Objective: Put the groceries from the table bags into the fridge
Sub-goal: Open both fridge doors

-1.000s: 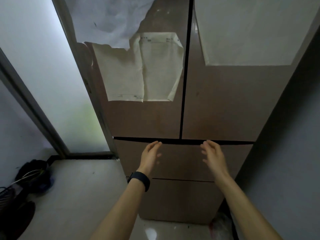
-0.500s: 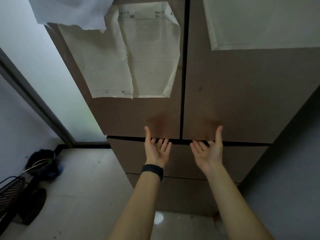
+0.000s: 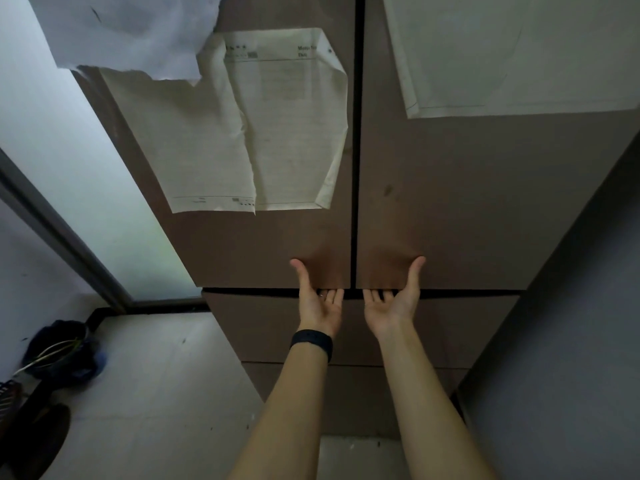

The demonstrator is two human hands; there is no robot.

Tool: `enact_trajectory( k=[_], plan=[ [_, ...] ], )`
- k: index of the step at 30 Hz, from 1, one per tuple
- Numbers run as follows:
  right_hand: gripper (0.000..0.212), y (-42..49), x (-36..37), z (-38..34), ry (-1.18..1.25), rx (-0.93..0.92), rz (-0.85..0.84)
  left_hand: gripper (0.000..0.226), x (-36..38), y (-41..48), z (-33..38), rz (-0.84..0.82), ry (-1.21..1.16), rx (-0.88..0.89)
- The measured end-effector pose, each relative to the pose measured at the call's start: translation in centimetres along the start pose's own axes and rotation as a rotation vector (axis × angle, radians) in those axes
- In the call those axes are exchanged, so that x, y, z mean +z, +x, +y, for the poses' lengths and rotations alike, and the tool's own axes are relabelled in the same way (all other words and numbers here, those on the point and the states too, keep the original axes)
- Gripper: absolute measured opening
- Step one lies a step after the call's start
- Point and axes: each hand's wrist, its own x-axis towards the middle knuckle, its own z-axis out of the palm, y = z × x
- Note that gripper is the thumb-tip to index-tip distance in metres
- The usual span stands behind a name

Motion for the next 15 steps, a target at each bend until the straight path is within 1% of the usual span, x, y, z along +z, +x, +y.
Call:
enact_trajectory(
  k=[2, 5, 8, 13, 15],
  plan=[
    [0.088, -0.1, -0.2, -0.2, -0.002, 0.003, -0.01, 0.1, -0.4, -0.1, 0.4, -0.023, 0.073, -0.002],
    [0.103, -0.3, -0.5, -0.4, -0.043, 0.008, -0.023, 0.099, -0.2, -0.6, 0.8, -0.018, 0.154, 0.004],
    [0.108, -0.2, -0.7, -0.4, -0.105, -0.004, -0.031, 0.1, 0.2, -1.1, 1.0, 0.013, 0.209, 0.011],
    [0.106, -0.6, -0.7, -0.9, -0.151, -0.007, -0.031, 0.101, 0.3, -1.9, 1.0, 0.061, 0.242, 0.021],
    [0.104, -0.9, -0.9, -1.2, -0.164, -0.002, -0.035, 0.105, 0.3, -1.9, 1.2, 0.079, 0.243, 0.018]
  ],
)
